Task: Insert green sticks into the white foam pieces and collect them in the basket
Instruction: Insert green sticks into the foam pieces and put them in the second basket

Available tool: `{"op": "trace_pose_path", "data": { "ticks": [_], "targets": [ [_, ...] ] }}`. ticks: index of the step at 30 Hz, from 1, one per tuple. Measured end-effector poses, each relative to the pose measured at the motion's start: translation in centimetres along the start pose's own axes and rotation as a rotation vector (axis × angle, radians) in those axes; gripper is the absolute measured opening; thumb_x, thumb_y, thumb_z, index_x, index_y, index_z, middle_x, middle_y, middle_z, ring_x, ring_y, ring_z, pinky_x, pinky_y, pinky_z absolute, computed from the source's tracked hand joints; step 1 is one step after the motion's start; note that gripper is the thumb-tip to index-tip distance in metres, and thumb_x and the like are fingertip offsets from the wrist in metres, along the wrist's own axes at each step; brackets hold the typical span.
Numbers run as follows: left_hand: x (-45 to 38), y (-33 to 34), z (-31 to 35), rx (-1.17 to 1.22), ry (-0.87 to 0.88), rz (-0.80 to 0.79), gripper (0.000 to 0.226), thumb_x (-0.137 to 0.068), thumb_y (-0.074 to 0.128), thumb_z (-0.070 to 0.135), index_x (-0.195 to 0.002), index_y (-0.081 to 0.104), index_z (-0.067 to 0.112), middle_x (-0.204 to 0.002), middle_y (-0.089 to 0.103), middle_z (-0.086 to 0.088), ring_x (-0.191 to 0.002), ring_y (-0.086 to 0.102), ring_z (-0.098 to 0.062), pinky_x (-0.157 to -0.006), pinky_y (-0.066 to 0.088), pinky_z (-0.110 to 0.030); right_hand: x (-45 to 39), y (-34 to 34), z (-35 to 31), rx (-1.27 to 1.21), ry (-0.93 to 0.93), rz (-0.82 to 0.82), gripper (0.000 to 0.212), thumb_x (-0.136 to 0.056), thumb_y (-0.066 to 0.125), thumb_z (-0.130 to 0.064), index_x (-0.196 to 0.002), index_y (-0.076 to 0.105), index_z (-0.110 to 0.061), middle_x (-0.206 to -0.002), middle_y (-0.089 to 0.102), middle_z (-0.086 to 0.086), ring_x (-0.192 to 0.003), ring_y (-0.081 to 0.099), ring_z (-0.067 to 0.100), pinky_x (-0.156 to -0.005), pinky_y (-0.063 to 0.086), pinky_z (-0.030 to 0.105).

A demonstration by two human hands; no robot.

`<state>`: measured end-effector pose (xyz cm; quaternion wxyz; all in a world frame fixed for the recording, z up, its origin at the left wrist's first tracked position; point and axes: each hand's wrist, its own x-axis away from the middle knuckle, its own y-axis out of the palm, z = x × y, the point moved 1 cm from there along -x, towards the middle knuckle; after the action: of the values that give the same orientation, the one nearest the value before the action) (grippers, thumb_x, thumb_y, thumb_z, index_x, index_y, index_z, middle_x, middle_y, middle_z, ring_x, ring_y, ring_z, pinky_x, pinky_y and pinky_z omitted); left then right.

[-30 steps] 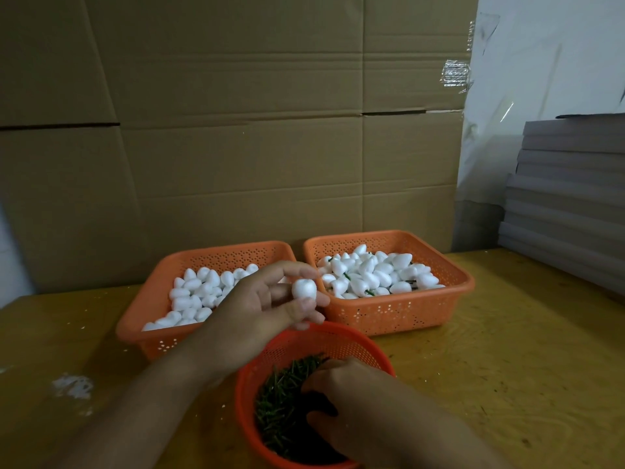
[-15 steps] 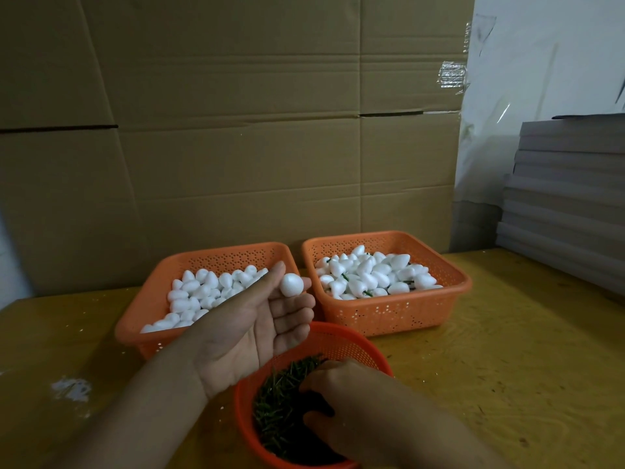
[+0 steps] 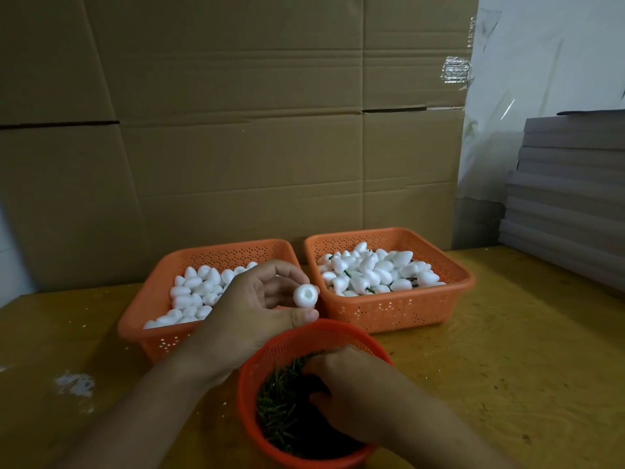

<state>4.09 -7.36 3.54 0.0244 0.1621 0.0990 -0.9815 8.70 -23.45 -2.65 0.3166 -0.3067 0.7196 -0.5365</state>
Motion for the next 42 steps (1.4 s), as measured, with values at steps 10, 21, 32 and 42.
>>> {"op": "trace_pose_path", "data": {
  "ticks": [10,21,32,42],
  "targets": [
    [0.0,0.1,-0.3,-0.044,0.036,0.008,0.033,-0.073,0.082,-0.001,-0.099,0.068,0.014,-0.106,0.076,-0.004,-0.103,0.072,-0.017,-0.085,0.054,-0.019,-0.3,-0.6,-0.2,-0.069,0.034,0.048,0.017,-0.092,0.061,-0.030,-0.105,0.072,-0.025,-0.104,0.070,-0.003,-0.097,0.063,0.020,-0.084,0.054,0.036],
    [0.0,0.0,-0.3,-0.024,0.006,-0.018,0.028,-0.073,0.082,0.021,-0.097,0.070,0.028,-0.105,0.076,-0.006,-0.101,0.072,-0.019,-0.084,0.057,-0.025,0.4,-2.0,0.1,-0.359,0.054,0.255,0.012,-0.087,0.073,-0.034,-0.093,0.076,-0.024,-0.083,0.072,-0.012,-0.075,0.063,0.005,-0.072,0.052,0.030],
    [-0.1,-0.4,-0.3,-0.025,-0.018,0.061,0.033,-0.080,0.073,0.030,-0.113,0.070,0.027,-0.102,0.077,-0.004,-0.089,0.074,-0.018,-0.071,0.057,-0.021,1.1,-3.7,0.4,-1.621,0.152,0.299,0.027,-0.083,0.067,-0.003,-0.110,0.061,0.001,-0.078,0.071,0.012,-0.067,0.065,0.014,-0.061,0.054,0.021],
    [-0.2,-0.4,-0.5,0.006,-0.062,0.047,0.041,-0.077,0.075,0.026,-0.114,0.062,0.014,-0.096,0.077,-0.009,-0.083,0.073,-0.015,-0.070,0.057,-0.021,1.0,-3.7,0.2,-1.848,0.119,0.321,0.034,-0.076,0.067,-0.001,-0.110,0.065,0.002,-0.091,0.073,0.016,-0.075,0.070,0.015,-0.068,0.058,0.022]
  ]
}}
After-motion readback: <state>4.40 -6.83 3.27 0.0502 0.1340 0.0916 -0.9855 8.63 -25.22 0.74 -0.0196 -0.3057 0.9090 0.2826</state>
